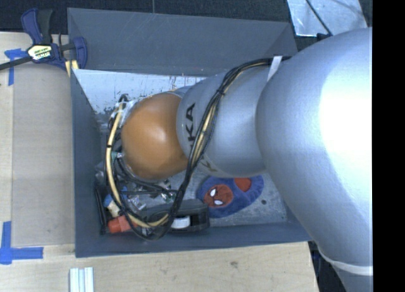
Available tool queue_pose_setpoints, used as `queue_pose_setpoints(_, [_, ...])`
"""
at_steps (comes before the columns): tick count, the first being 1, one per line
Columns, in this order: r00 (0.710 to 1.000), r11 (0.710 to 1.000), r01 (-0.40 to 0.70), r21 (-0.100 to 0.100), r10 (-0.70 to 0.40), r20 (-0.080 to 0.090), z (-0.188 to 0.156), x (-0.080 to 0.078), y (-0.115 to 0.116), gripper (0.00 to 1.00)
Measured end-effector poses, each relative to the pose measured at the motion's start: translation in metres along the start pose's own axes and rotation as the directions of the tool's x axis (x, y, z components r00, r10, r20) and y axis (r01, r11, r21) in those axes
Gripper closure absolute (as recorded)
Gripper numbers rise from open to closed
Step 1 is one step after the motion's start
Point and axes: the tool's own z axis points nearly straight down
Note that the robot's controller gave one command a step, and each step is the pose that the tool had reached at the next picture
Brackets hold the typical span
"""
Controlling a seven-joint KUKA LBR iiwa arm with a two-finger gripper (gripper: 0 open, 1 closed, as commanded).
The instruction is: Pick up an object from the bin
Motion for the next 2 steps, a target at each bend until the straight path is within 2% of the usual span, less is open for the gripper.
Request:
queue_pose_setpoints(1, [0.886,0.887,0.460,-0.025,-0.461,-0.044,0.0106,0.0028,-0.0003,0.00])
queue_pose_setpoints(2, [0.886,0.887,0.461,-0.028,-0.462,-0.044,0.0102,0.0029,0.0020,1.00])
